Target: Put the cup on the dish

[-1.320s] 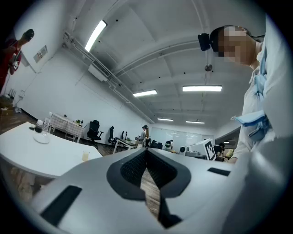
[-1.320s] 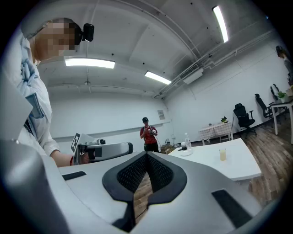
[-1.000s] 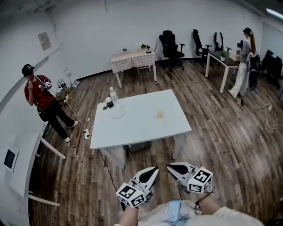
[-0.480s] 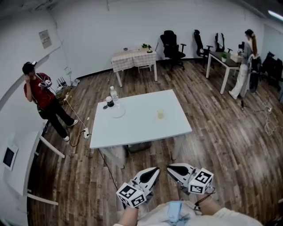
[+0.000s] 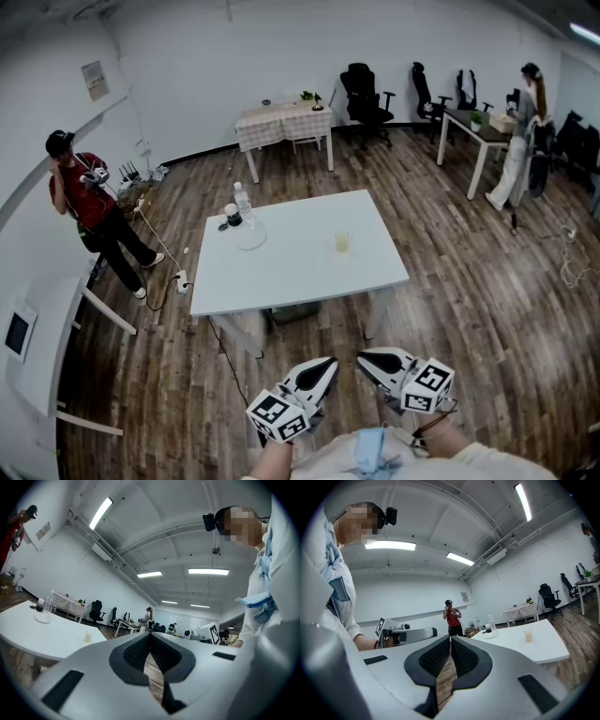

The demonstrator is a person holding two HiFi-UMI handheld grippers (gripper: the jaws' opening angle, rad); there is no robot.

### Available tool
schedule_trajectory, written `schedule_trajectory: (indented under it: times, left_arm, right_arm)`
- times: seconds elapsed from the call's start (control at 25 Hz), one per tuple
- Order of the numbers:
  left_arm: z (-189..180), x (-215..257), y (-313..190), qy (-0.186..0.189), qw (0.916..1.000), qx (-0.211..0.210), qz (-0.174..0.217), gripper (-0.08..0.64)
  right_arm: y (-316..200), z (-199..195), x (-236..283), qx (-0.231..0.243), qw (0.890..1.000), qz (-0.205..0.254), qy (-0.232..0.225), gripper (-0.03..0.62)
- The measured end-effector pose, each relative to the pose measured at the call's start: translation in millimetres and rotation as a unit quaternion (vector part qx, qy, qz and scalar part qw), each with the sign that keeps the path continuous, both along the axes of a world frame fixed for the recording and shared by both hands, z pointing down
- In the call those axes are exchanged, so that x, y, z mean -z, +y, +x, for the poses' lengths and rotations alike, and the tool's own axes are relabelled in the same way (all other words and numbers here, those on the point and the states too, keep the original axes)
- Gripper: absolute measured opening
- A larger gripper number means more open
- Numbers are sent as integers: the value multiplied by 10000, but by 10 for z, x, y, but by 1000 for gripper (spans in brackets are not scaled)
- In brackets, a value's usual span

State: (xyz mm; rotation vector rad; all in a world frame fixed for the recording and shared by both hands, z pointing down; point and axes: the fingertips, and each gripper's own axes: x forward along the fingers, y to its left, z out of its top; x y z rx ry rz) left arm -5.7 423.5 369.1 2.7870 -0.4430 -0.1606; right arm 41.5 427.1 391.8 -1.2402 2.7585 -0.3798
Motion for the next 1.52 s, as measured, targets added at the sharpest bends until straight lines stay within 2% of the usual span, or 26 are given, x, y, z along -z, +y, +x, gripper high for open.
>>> schedule_trajectory:
  times: [0.52, 0.84, 1.08, 1.28, 1.52]
  left_arm:
    - [-288, -62, -208, 131, 9994, 260, -172, 2]
    - [-269, -94, -507, 207, 9990, 327, -222, 2]
    - [-200, -106, -1012, 92, 9991, 371, -165, 2]
    - [-106, -85, -1589, -39, 9991, 404, -154, 2]
    - [73, -51, -2332, -166, 9989, 368, -247, 2]
  right_arm:
    - [-158, -211, -70, 214, 9996, -147, 116, 32]
    - [-476, -136, -83, 185, 9997, -113, 125, 32]
    - [-1048, -108, -103, 361, 9991, 23, 233, 32]
    - [-1617, -132, -57, 716, 9961, 174, 479, 32]
    - [-2353, -33, 17, 877, 9949, 196, 448, 32]
